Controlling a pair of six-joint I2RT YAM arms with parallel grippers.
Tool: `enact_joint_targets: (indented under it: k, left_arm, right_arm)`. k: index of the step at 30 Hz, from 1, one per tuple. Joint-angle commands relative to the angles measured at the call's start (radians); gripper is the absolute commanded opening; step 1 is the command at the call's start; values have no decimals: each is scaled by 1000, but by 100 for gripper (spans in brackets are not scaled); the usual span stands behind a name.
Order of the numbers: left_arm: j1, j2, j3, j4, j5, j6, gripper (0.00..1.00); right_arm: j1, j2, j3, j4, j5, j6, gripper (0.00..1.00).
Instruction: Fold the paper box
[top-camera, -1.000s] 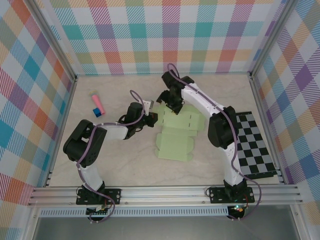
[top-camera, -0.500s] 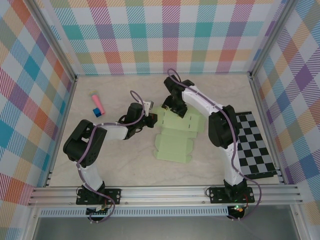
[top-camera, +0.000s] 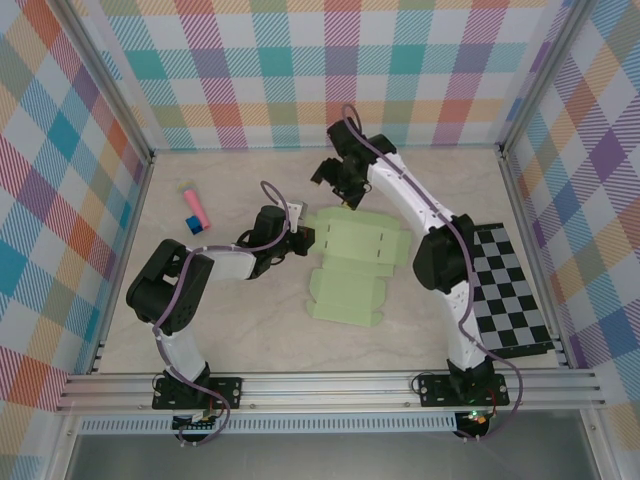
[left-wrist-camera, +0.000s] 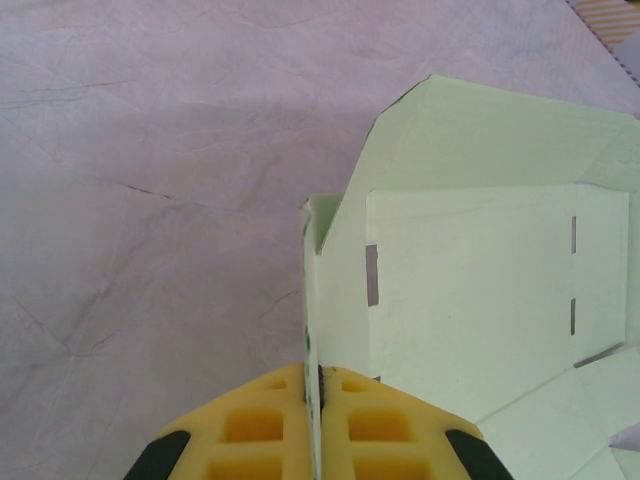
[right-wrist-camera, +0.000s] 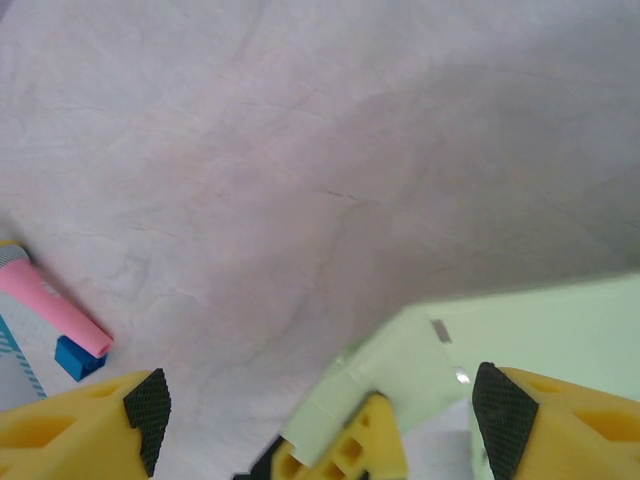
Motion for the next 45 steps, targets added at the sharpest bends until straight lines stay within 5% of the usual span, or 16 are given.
enact_joint_targets:
  k: [1,13,18,27,33,45]
  left_arm:
    - [-8,-44,-2,11,1,30,0]
    - [-8,-38,-4,20,-12,27,0]
    - [-8,-37,-7,20,-19,26,0]
    - [-8,-26,-2,8,-15,27,0]
    - [-8,-17,4,-2,-12,26,0]
    - [-8,-11,17,-23,0,30,0]
  right_arm:
    - [20,82,78,-101,13,-7,82]
    - [32,27,-56,-107,88,-58,76]
    - [28,-8,-92,-94,126,-113,60]
    - [19,-64,-162,-61,150,-238,56]
    - [9,-82,-221,-28,146,-316,43]
    - [8,-68,-239,-22,299,-440,43]
